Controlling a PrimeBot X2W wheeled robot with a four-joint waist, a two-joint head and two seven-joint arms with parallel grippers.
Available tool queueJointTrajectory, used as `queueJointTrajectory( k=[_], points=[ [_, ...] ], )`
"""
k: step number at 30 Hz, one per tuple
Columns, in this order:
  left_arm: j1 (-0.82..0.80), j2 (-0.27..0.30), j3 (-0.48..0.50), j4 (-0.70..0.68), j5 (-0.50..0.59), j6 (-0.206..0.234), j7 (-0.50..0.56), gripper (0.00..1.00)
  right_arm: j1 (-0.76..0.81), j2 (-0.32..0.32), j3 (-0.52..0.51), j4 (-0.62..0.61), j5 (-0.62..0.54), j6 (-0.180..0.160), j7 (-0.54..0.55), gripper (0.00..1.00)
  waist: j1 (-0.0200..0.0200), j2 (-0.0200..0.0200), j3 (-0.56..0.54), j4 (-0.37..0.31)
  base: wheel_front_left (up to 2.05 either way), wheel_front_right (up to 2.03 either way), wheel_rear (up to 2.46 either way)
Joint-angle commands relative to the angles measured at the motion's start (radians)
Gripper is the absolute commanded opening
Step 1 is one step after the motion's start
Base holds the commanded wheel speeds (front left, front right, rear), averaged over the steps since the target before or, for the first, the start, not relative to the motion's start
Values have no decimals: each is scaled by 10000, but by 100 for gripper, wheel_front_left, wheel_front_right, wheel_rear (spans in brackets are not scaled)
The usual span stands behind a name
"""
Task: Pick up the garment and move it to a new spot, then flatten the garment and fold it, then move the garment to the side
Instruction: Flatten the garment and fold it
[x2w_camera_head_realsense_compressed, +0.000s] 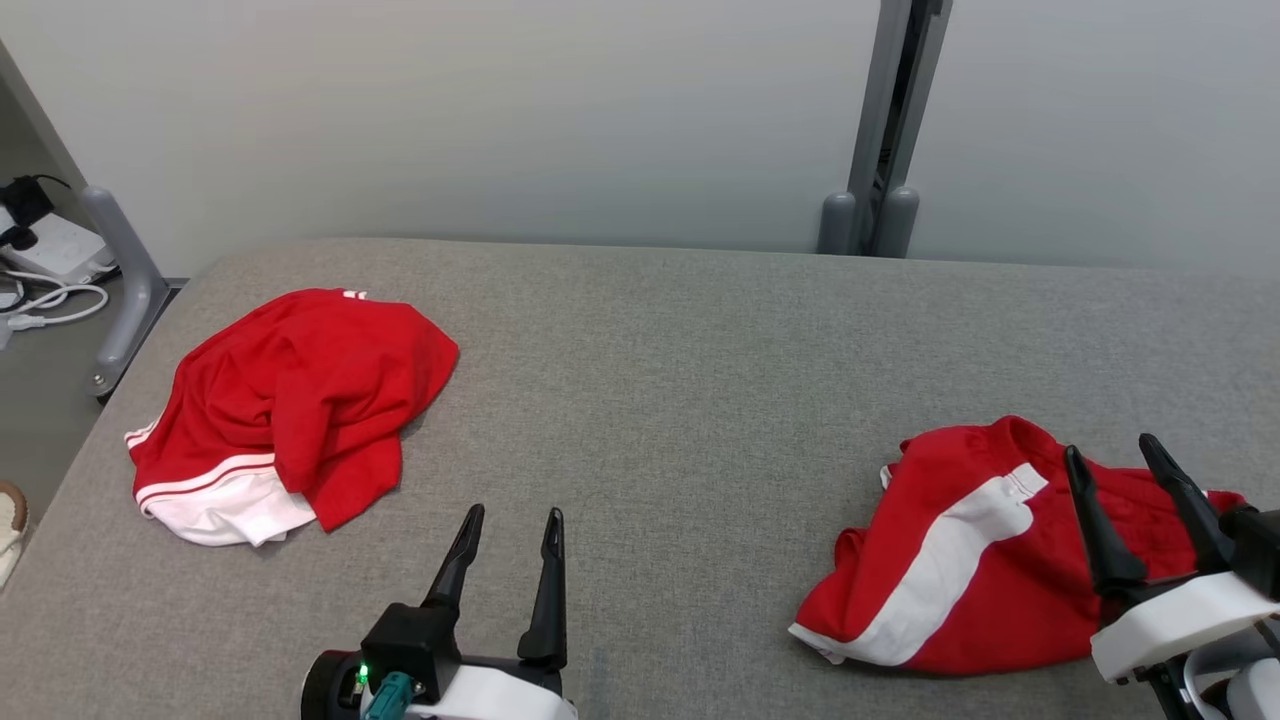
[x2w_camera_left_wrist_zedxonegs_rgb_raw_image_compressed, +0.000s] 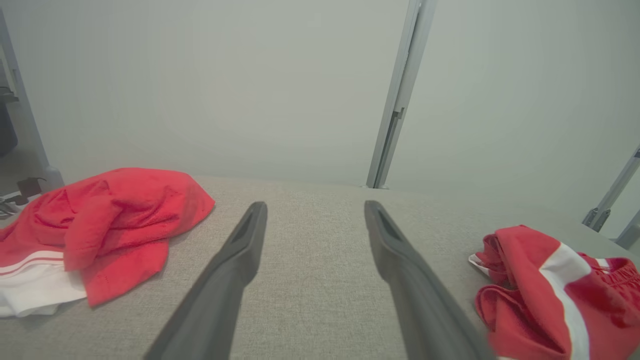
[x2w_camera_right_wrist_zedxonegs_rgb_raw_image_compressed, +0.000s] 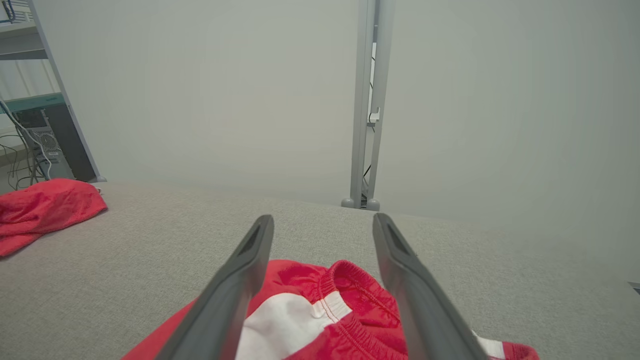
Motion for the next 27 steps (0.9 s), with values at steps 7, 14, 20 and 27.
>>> queueJointTrajectory(
  k=[7, 14, 20, 27],
  points=[
    [-200, 46, -352, 120, 107, 25, -32, 100, -518, -385, 298, 1095, 187, -3, 0, 100, 0, 0, 260, 305, 0, 0, 0],
    [-486, 43, -822, 161, 181, 197, -32, 100, -1736, -1034, 1789, 3199, 965, -3, 0, 100, 0, 0, 670, 654, 0, 0, 0],
    [-635, 47, -992, 124, 173, 299, -32, 100, -2659, -1382, 3222, 4414, 2074, -3, 183, 100, 0, 0, 853, 862, 0, 0, 0],
    [-775, 44, -1192, 46, 96, 448, -32, 100, -3429, -1870, 5066, 4993, 3608, -3, 557, 21, 0, 0, 1041, 1099, 0, 0, 0]
  ],
)
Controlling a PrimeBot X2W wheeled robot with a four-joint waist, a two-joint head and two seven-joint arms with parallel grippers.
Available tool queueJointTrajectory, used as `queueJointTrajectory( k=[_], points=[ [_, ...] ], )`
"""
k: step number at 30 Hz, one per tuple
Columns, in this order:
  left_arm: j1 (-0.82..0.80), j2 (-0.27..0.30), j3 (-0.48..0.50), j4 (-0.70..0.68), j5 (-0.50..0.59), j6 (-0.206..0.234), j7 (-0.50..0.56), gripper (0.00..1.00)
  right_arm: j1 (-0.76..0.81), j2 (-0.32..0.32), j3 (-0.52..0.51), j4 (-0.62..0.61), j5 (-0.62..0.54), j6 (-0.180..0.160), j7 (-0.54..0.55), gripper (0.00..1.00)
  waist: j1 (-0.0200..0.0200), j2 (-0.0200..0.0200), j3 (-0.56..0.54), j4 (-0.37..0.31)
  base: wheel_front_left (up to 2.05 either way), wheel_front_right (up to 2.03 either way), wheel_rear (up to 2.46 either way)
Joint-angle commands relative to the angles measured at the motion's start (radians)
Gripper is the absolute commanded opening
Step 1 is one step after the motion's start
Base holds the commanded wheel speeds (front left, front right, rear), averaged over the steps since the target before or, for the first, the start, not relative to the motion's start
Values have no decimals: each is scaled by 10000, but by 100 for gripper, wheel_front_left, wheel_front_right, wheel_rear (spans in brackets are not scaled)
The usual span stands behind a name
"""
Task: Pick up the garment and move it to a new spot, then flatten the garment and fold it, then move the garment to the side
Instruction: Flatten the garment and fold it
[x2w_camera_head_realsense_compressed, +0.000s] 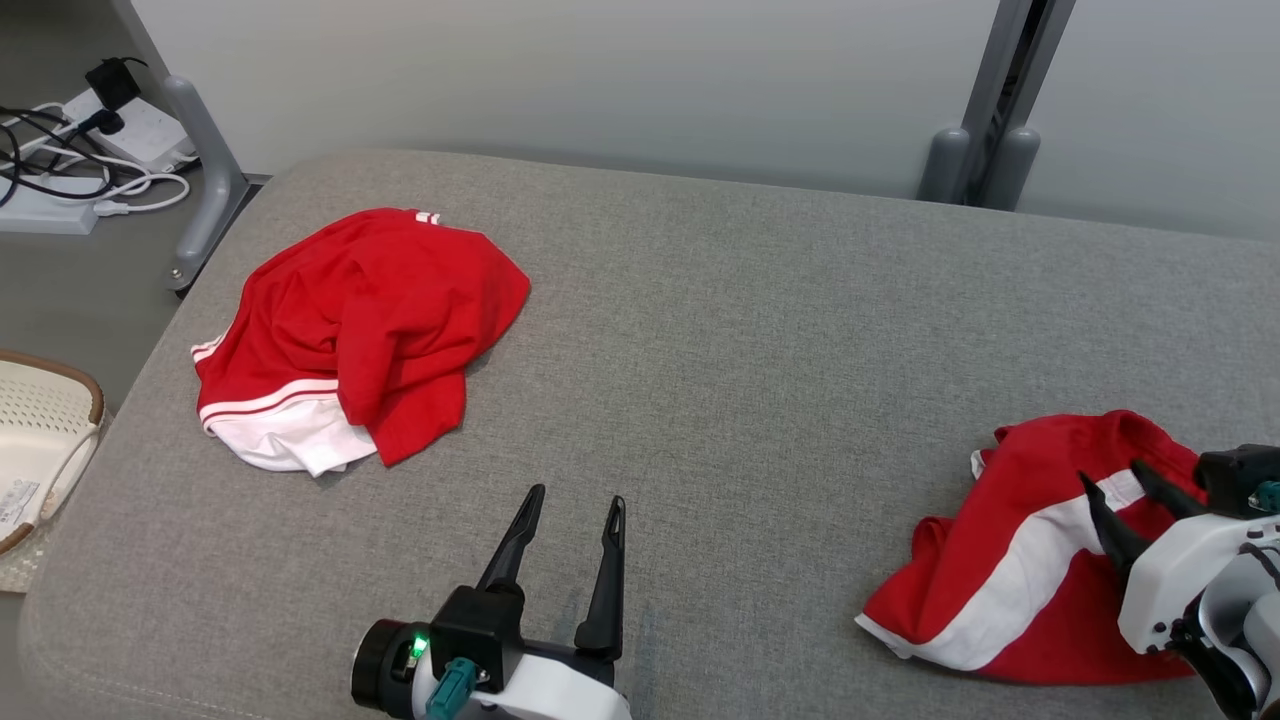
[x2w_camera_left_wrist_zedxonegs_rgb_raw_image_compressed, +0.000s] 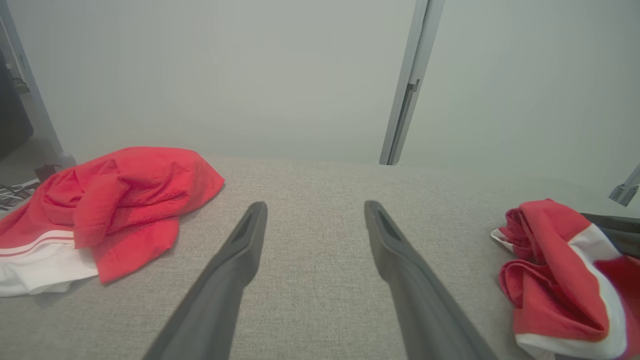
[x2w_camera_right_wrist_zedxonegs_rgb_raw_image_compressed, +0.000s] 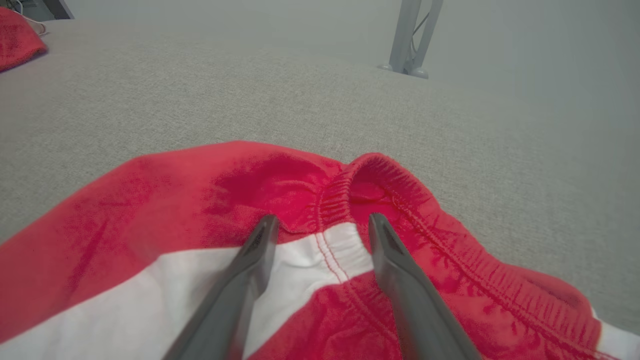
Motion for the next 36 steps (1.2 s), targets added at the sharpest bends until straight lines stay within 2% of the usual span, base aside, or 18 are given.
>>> queueJointTrajectory(
  k=[1, 5, 11, 15, 26, 27, 28, 30, 36],
  points=[
    [-148, 40, -7, -31, -3, 41, -32, 100, -86, -122, 189, -89, 129, -3, -44, 0, 0, 0, 18, 23, 0, 0, 0],
    [-116, 42, -28, -53, -40, 113, -32, 100, -339, -500, 1032, -282, 857, -3, -233, 0, 0, 0, 22, 29, 0, 0, 0],
    [-149, 44, 37, -20, -151, 138, -32, 100, -935, -622, 1883, -778, 1325, -3, -570, 0, 0, 0, -135, -113, 0, 0, 0],
    [-37, 44, 155, 49, -183, 44, -32, 100, -1453, -543, 1152, -1857, 992, -3, -577, 0, 0, 0, -372, -264, 0, 0, 0],
    [175, 45, 592, 170, -199, -305, -32, 100, -2401, 96, -2204, -4494, -767, -3, -573, 0, 0, 0, -1004, -470, 0, 0, 0],
    [175, 45, 592, 170, -199, -305, -32, 100, -2401, 96, -2204, -4494, -767, -3, -573, 0, 0, 0, -1004, -470, 0, 0, 0],
    [233, 41, 718, 139, -253, -312, -32, 100, -2222, 227, -2889, -5087, -987, -3, -572, 0, 0, 0, -1040, -502, 0, 0, 0],
    [290, 42, 799, 121, -236, -349, -32, 100, -1791, 232, -3290, -5479, -1324, -3, -571, 0, 0, 0, -1060, -522, 0, 0, 0],
    [374, 42, 834, 71, -316, -378, -32, 100, -260, -52, -3525, -5561, -1869, -3, -552, 0, 0, 0, -1074, -532, 0, 0, 0]
  ],
)
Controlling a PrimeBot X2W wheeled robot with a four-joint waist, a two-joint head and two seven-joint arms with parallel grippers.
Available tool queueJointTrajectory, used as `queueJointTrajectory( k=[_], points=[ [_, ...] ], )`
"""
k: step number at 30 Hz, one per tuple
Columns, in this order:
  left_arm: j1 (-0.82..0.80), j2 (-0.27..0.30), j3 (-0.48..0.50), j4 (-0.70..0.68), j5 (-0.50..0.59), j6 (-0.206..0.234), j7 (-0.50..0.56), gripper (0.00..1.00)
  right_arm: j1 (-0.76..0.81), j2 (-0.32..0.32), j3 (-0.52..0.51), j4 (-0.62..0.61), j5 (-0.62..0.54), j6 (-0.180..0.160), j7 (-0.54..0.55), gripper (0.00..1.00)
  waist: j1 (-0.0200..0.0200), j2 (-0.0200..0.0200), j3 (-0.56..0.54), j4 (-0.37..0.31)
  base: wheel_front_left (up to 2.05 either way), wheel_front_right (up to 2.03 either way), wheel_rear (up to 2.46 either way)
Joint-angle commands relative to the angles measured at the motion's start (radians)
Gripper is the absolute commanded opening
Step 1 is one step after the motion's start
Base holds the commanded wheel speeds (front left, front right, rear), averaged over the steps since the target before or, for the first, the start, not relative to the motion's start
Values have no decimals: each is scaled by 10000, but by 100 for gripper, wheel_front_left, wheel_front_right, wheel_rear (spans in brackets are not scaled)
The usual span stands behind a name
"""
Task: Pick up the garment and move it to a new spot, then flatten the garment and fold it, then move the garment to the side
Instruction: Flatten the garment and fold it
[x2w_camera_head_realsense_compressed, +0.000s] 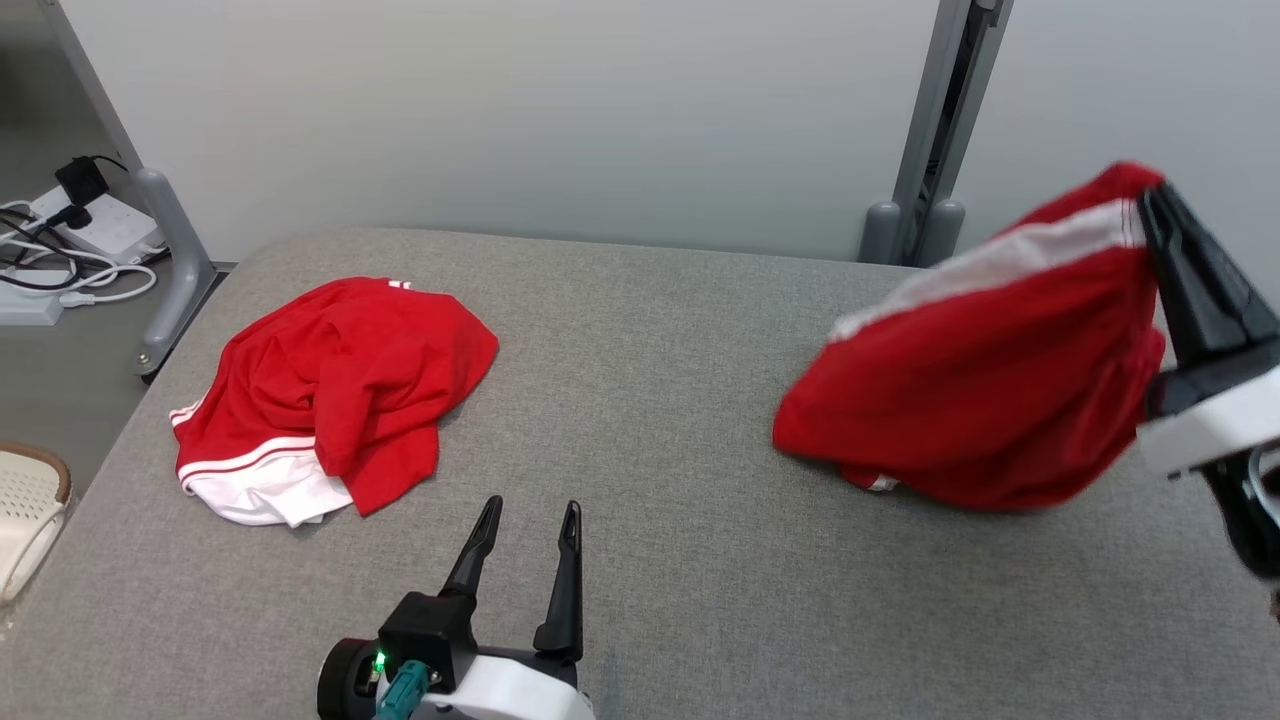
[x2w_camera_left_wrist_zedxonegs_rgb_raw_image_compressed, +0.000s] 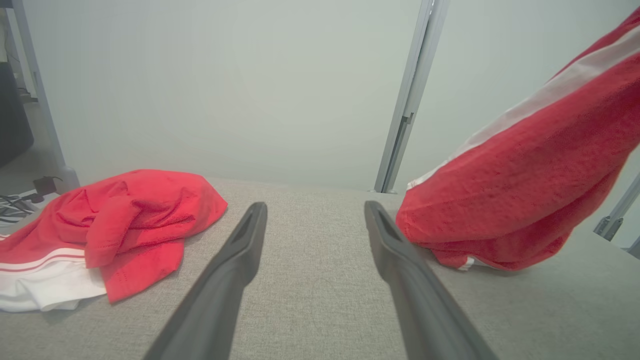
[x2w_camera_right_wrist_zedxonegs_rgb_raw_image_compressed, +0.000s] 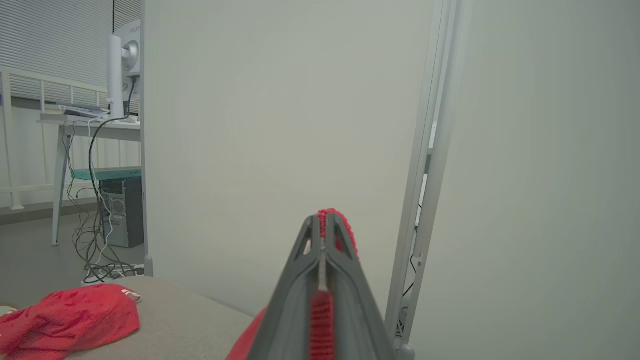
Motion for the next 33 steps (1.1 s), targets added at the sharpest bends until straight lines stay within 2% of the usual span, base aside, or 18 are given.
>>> queueJointTrajectory(
  k=[1, 4, 9, 17, 24, 25, 26, 33],
  points=[
    [70, 44, 43, -51, -63, -41, -32, 100, 461, -133, -13, 127, -45, -3, 1, 0, 0, 0, 3, -20, 0, 0, 0],
    [105, 44, 59, -75, -85, -19, -32, 100, 1594, -288, 299, 388, -205, -3, 2, 0, 0, 0, 1, -127, 0, 0, 0],
    [134, 44, 141, -105, -88, 36, -32, 100, 3146, -190, 1058, 422, 184, -1, 2, 0, 0, 0, 27, -500, 0, 0, 0],
    [-14, 43, 245, -28, 26, 30, -32, 100, 4378, -453, 2748, 529, 901, -3, 2, 0, 0, 0, 75, -1190, 0, 0, 0],
    [-78, 43, 303, 19, 57, 18, -32, 100, 4364, -425, 2481, 1543, 1434, -3, 3, 0, 0, 0, 101, -1678, 0, 0, 0],
    [-85, 44, 295, 39, 65, 3, -32, 100, 4257, -390, 2398, 1619, 1463, -3, 2, 35, 0, 0, 103, -1744, 0, 0, 0],
    [-98, 43, 299, 47, 72, -2, -32, 100, 4203, -344, 2350, 1700, 1582, -1, 2, 100, 0, 0, 109, -1803, 0, 0, 0],
    [-216, 44, 402, 179, 154, -66, -32, 100, 3795, -166, 2083, 1820, 2089, -1, 1, 100, 0, 0, 110, -2359, 0, 0, 0]
  ],
)
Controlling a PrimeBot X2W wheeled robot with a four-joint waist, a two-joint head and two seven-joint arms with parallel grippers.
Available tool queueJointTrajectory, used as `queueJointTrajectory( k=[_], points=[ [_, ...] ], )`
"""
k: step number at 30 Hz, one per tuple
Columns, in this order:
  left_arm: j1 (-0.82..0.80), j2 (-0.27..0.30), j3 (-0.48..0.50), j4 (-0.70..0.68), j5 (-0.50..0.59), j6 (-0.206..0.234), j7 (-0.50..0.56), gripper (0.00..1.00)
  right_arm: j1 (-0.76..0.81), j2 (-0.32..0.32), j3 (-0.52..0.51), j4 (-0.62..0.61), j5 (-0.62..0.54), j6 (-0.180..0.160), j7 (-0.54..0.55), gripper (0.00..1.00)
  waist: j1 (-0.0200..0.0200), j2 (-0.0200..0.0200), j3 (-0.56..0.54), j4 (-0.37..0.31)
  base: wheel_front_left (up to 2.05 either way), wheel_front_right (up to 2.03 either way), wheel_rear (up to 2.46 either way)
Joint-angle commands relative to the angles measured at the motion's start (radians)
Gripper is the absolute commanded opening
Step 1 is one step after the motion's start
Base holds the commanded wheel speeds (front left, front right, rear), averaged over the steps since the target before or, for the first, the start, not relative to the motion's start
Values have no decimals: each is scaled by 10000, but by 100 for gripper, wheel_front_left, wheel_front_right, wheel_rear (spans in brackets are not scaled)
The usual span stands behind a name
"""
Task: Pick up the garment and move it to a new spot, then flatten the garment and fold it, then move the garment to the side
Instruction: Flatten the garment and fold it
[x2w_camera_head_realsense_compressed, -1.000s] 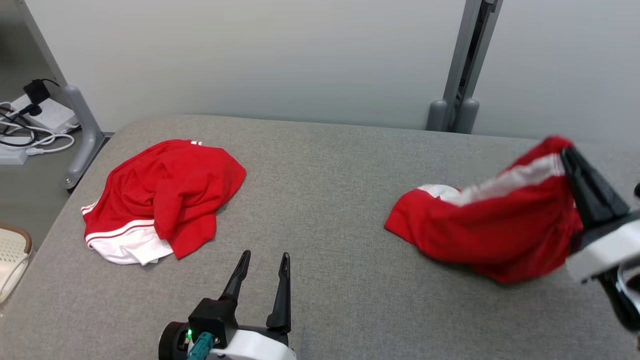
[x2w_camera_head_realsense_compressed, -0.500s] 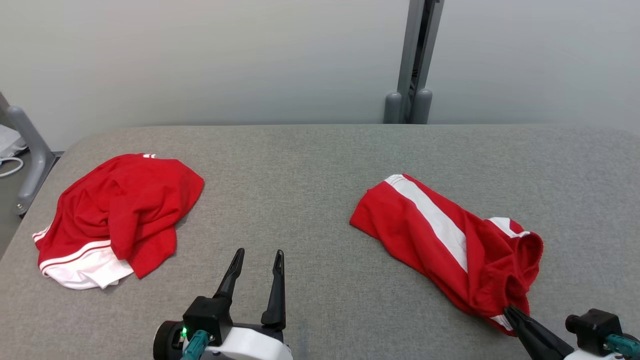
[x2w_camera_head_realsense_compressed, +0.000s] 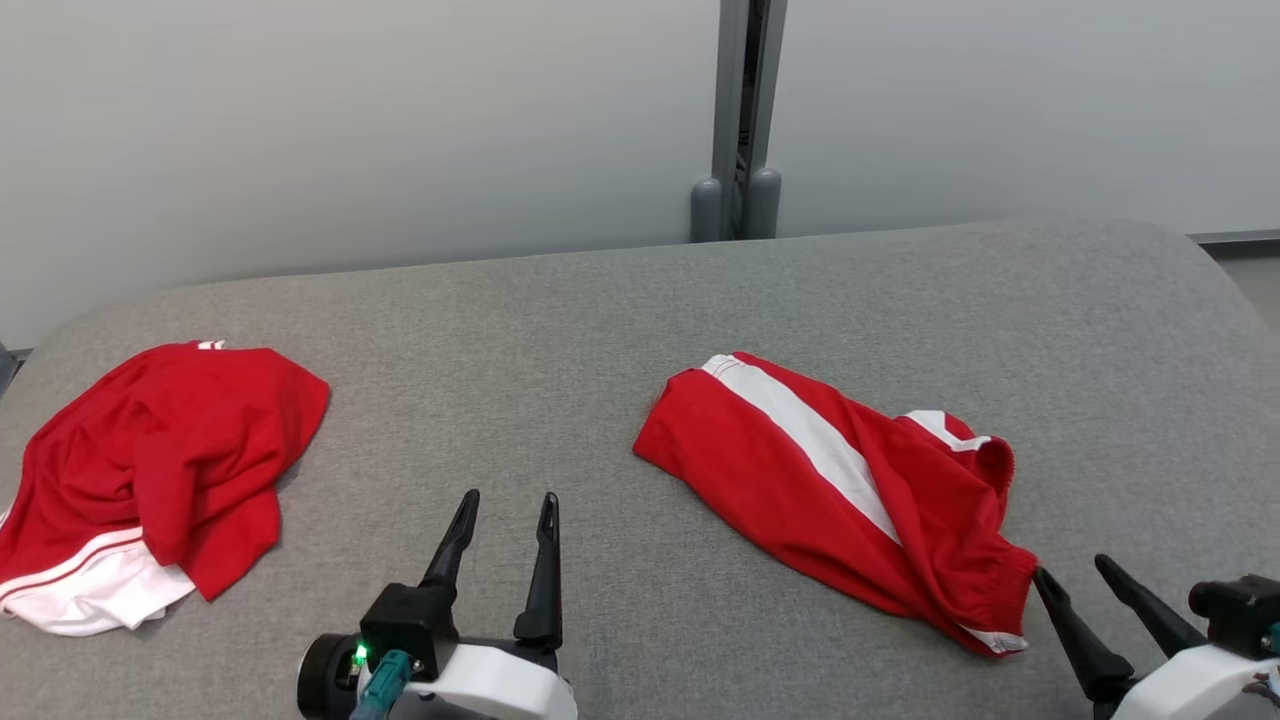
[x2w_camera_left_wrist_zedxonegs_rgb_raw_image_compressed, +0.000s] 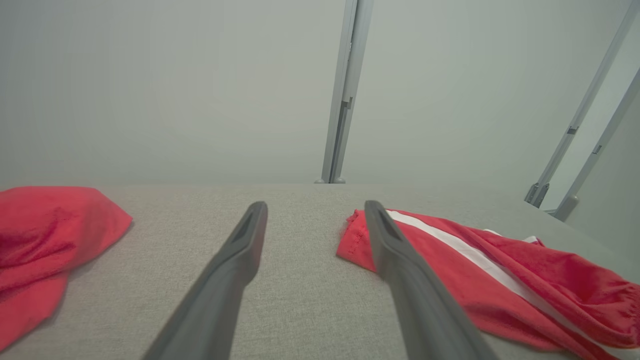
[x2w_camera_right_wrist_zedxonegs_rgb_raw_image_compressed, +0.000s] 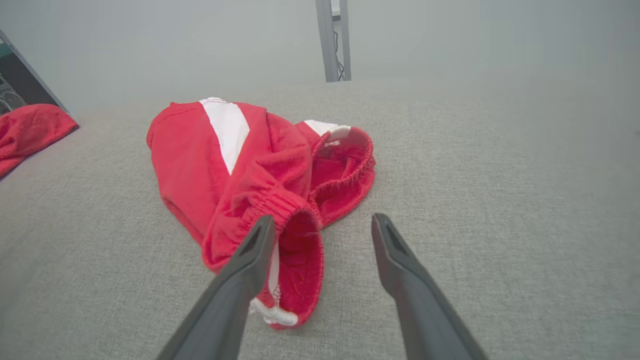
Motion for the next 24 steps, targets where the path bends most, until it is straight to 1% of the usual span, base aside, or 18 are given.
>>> queueJointTrajectory(
  k=[1, 7, 8, 12, 15, 17, 19, 21, 24],
  points=[
    [-206, 44, 110, 13, 54, -75, -32, 100, -170, 24, -158, -88, 20, -1, 1, 100, 0, -1, 11, -259, 0, 0, 0],
    [-602, 41, 181, 122, 89, -161, -32, 100, -188, 379, -815, -900, -149, -1, 1, 100, 0, -1, 169, -902, 0, 0, 0],
    [-602, 41, 181, 122, 89, -161, -32, 100, -188, 379, -815, -900, -149, -1, 1, 100, 0, -1, 169, -902, 0, 0, 0],
    [-1120, 43, 45, 485, -45, -257, -32, 100, -86, 525, -787, -1298, -230, -1, 1, 100, 0, -1, 418, -1366, 0, 0, 0],
    [-1803, 46, -231, 1333, -182, -306, -32, 100, -158, 557, -663, -1490, -265, -3, 1, 100, 0, -1, 734, -1734, 0, 0, 0],
    [-2456, 47, -464, 2241, -363, -276, -32, 100, -276, 583, -634, -1639, -202, -1, 1, 100, 0, -1, 1037, -1973, 0, 0, 0],
    [-3255, 49, -779, 3203, -520, -389, -34, 100, -399, 576, -568, -1748, -148, -1, 1, 100, 0, -1, 1310, -2229, 0, 0, 0],
    [-4035, 46, -1032, 4164, -924, -553, 33, 100, -548, 576, -541, -1826, -87, -1, 1, 100, 0, -1, 1544, -2452, 0, 0, 0],
    [-5222, 49, -1274, 5351, -1462, -807, 446, 100, -850, 661, -481, -1977, 19, -1, 1, 100, 0, -1, 1901, -2782, 0, 0, 0]
  ],
)
